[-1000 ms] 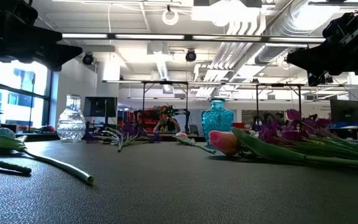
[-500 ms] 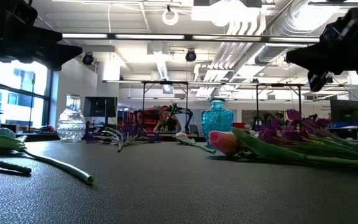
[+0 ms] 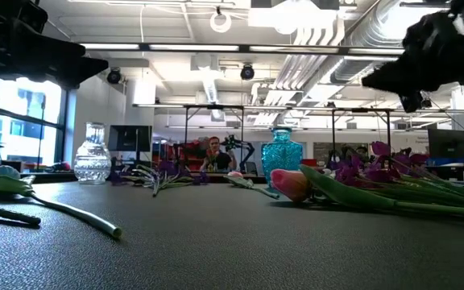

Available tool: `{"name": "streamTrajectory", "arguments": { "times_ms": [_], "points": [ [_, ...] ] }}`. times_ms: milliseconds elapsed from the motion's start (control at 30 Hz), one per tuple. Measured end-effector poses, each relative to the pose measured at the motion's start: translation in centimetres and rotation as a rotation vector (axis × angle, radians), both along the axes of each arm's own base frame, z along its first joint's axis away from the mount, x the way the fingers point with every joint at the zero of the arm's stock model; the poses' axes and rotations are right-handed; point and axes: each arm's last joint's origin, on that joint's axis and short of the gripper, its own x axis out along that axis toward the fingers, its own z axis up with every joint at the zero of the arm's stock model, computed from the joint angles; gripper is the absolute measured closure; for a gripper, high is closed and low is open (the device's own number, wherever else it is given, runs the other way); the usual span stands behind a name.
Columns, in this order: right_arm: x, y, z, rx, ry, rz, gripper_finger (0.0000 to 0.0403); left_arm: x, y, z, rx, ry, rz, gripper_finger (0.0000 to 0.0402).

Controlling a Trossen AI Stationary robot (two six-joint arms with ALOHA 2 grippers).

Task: Sort flowers into vase by color
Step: Put the top right violet flower into the blue vase

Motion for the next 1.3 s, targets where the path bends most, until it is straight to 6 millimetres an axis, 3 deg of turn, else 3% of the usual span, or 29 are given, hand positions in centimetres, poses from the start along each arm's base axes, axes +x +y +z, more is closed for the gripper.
{"name": "streamTrajectory", "arguments": {
  "times_ms": [133, 333, 500, 633, 933, 1300],
  "points": [
    [1.4, 0.2, 0.2, 0.046, 0.182, -0.059, 0.0363, 0.0, 0.0, 0.0, -0.025, 0.000, -0.001, 0.0101],
    [3.9, 0.3, 0.1, 0.079, 0.356, -0.062, 0.0272, 0.0, 0.0, 0.0, -0.051, -0.001, -0.001, 0.0101],
    [4.7, -1.2, 0.8, 0.123, 0.533, -0.301, 0.0197, 0.0, 0.0, 0.0, -0.051, -0.001, 0.000, 0.0101],
    [4.8, -3.1, 1.2, 0.216, 0.691, -0.501, 0.0162, 0.0, 0.0, 0.0, -0.050, 0.000, 0.000, 0.0101],
    [5.0, -6.8, -2.4, 0.427, 0.936, -0.672, 0.0159, 0.0, 0.0, 0.0, -0.051, 0.000, 0.000, 0.0101],
    [5.5, -8.4, -5.5, 0.523, 1.108, -0.649, 0.0210, 0.0, 0.0, 0.0, -0.051, 0.000, 0.000, 0.0101]
  ]
}}
